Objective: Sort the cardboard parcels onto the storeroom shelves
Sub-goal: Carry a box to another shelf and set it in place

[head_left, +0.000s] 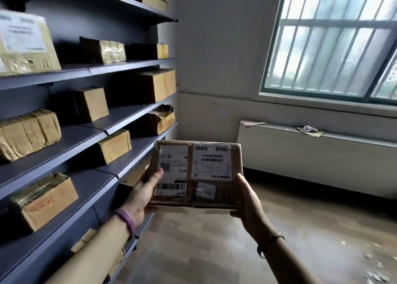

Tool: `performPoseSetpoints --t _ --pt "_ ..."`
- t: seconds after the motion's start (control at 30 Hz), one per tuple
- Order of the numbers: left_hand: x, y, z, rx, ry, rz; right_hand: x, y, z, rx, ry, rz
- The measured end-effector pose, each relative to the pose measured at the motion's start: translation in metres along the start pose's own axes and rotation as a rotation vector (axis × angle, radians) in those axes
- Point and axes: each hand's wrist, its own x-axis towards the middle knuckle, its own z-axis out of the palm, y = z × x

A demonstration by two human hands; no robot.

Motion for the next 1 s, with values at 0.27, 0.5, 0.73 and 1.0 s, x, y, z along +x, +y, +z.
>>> performPoseSetpoints --t 0.27,0.5,0.73,1.0 --pt "0.197 0.021 0.043 -0.040 -0.142 -0.012 0.172 -0.013 -0.017 -0.008 0.101 0.005" --pt "0.356 0.041 0.090 -0.047 -0.194 -0.036 0.312 -0.030 -0.039 0.020 0.204 0.021" --pt "0.493 0.047 0.151 -0.070 -0.170 -0.034 0.448 -0.028 -0.075 0.063 0.223 0.000" --pt "0.678 0.050 0.243 -0.106 -0.119 -0.049 0.661 -0.020 -0.140 0.263 0.078 -0.056"
